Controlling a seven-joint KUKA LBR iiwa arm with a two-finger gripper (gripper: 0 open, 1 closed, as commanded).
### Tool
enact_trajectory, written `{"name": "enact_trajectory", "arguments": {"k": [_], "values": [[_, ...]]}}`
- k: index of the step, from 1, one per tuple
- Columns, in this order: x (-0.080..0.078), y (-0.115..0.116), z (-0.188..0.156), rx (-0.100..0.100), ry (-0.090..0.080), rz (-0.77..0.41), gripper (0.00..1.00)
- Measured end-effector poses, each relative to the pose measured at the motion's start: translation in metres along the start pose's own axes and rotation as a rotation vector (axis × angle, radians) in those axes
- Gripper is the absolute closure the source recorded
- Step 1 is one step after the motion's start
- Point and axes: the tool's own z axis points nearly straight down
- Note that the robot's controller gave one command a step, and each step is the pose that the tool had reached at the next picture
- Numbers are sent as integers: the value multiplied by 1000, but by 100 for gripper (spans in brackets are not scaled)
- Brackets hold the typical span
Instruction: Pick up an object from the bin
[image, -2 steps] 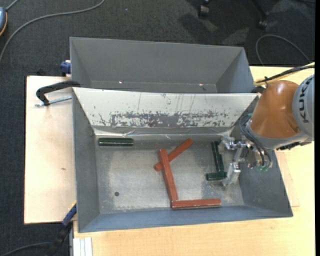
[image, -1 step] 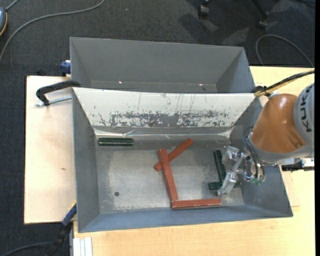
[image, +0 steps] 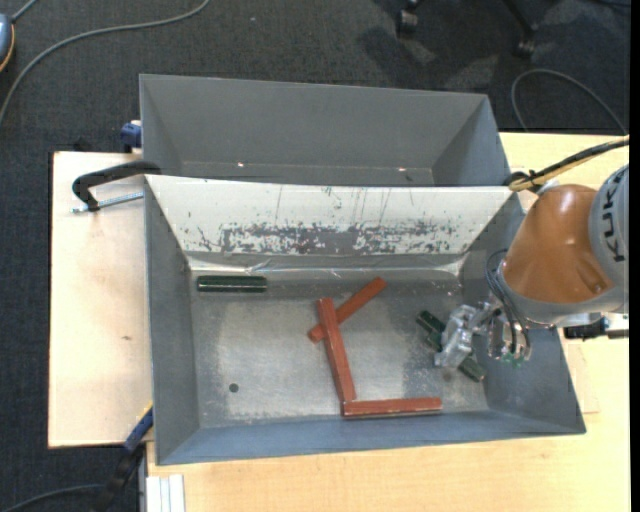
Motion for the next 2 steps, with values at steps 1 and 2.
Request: {"name": "enact_trajectory", "arguments": {"k": [1, 2], "values": [[16, 63, -143, -3, -4, 92, 100], [17, 60, -138, 2, 5, 95, 0]]}}
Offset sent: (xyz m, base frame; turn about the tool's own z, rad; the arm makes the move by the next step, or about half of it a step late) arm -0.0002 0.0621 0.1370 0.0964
